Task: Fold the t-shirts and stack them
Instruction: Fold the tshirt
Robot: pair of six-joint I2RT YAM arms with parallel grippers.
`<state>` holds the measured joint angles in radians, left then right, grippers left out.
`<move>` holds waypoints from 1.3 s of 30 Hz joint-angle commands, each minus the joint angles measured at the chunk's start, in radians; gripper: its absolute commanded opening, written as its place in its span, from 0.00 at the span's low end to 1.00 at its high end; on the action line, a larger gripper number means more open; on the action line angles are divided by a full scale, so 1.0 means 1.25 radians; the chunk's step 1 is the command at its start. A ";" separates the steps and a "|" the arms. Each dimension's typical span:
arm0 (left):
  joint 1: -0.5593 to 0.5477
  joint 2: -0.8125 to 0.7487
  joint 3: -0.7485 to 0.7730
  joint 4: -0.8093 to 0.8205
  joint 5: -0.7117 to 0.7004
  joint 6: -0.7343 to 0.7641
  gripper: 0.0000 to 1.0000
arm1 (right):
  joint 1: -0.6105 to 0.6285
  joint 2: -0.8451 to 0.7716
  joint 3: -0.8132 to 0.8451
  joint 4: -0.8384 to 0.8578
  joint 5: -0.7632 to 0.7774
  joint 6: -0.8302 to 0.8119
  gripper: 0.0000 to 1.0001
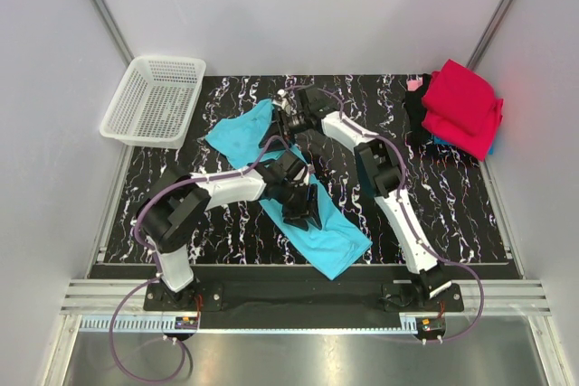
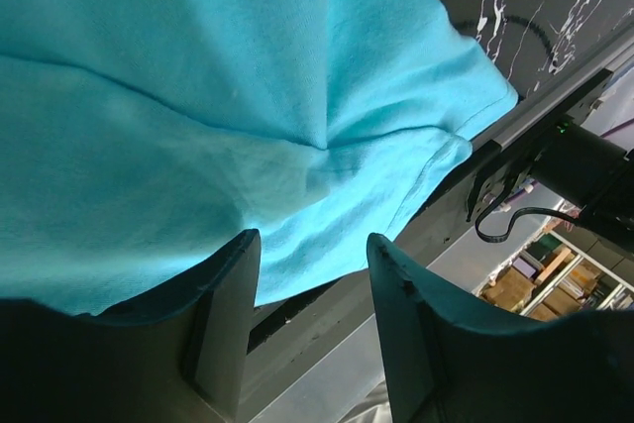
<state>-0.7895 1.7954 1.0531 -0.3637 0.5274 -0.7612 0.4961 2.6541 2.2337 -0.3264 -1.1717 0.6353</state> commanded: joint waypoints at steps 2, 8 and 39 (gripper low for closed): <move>0.001 0.004 0.030 0.004 -0.039 0.000 0.52 | 0.006 0.038 0.076 0.016 -0.020 0.042 0.47; 0.001 0.019 0.029 -0.034 -0.093 0.008 0.51 | 0.004 0.066 0.103 -0.104 0.067 -0.043 0.47; -0.007 0.087 0.088 -0.272 -0.361 0.043 0.51 | -0.043 0.125 0.299 -0.470 0.635 -0.222 0.51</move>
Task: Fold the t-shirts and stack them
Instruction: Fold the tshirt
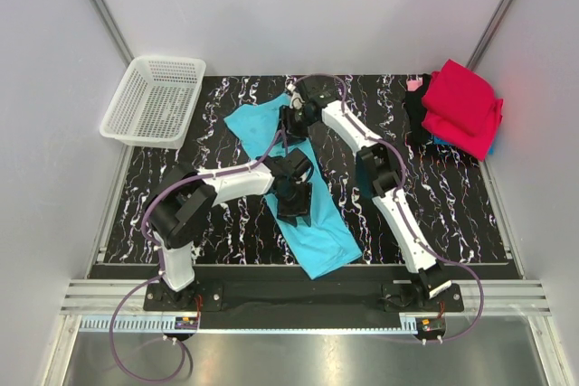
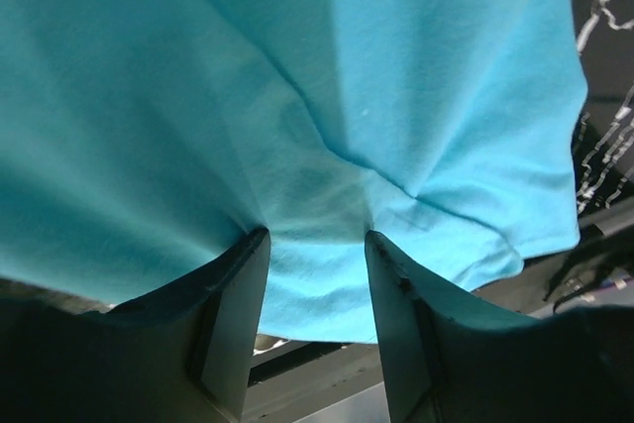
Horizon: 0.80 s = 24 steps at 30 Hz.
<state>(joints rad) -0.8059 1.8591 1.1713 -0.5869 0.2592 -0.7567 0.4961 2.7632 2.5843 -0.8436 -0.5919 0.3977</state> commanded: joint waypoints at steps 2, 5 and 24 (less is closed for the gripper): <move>0.009 0.033 -0.002 -0.104 -0.151 0.043 0.52 | -0.059 0.035 0.019 -0.070 0.202 -0.033 0.51; 0.021 0.023 -0.002 -0.108 -0.155 0.048 0.52 | -0.079 0.027 0.019 -0.082 0.244 -0.036 0.51; 0.096 0.039 0.054 -0.080 -0.071 0.162 0.52 | -0.139 0.084 0.097 -0.085 0.337 0.036 0.54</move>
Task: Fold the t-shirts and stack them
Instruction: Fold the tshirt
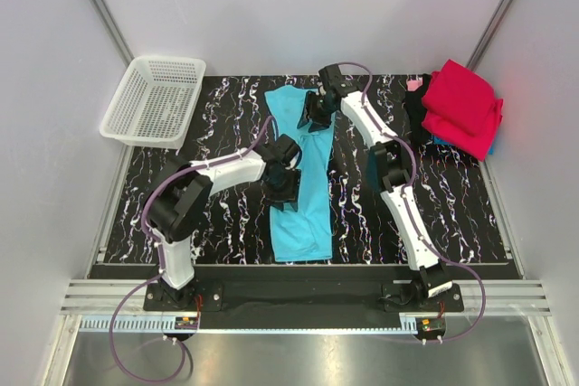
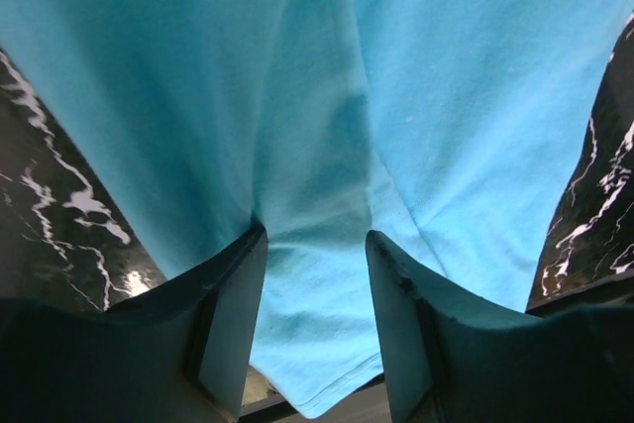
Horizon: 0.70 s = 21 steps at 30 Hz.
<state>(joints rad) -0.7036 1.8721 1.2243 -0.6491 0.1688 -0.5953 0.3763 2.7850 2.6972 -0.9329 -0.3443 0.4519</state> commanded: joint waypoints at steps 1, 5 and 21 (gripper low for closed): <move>0.018 0.033 0.018 -0.031 0.013 0.036 0.52 | -0.046 0.068 0.007 -0.002 0.127 -0.007 0.53; 0.019 0.047 0.032 -0.017 0.045 0.053 0.51 | -0.049 0.052 0.005 0.017 0.082 -0.025 0.54; 0.019 -0.267 -0.102 0.085 0.160 0.092 0.51 | -0.052 -0.233 -0.129 0.111 -0.049 -0.078 0.64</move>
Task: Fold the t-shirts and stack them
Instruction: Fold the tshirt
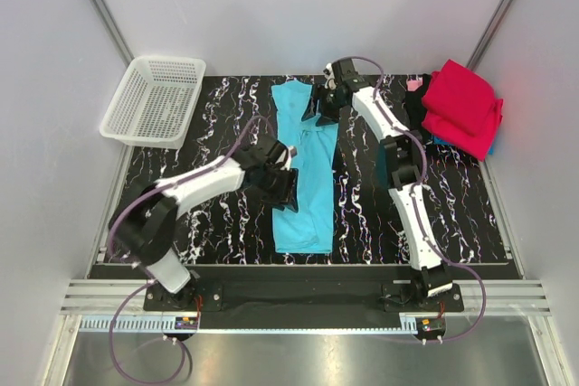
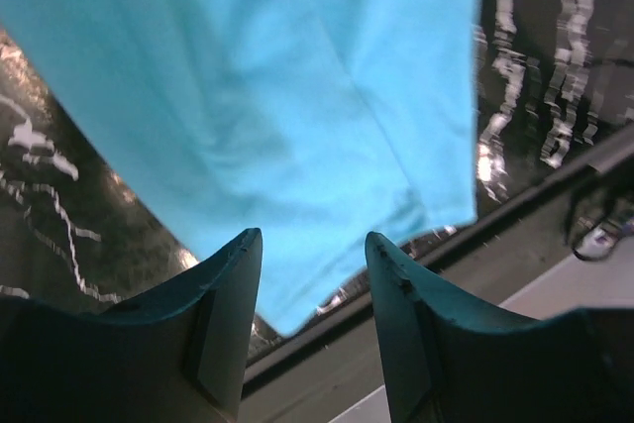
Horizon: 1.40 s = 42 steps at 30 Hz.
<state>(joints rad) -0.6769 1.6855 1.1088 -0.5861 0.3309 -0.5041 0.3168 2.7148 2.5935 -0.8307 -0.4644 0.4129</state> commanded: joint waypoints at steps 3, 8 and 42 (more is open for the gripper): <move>-0.002 -0.223 -0.049 0.036 -0.011 0.012 0.52 | -0.004 -0.312 -0.171 0.024 0.156 -0.079 0.65; -0.002 -0.360 -0.110 0.026 -0.100 -0.065 0.53 | -0.006 -0.567 -0.420 0.035 0.250 -0.087 0.73; -0.005 -0.304 -0.457 0.312 -0.138 -0.326 0.53 | 0.203 -1.405 -1.596 0.226 0.449 0.246 0.93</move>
<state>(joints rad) -0.6777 1.3083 0.5571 -0.2531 0.1680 -0.8902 0.5549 0.9874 0.6327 -0.5831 0.0216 0.6685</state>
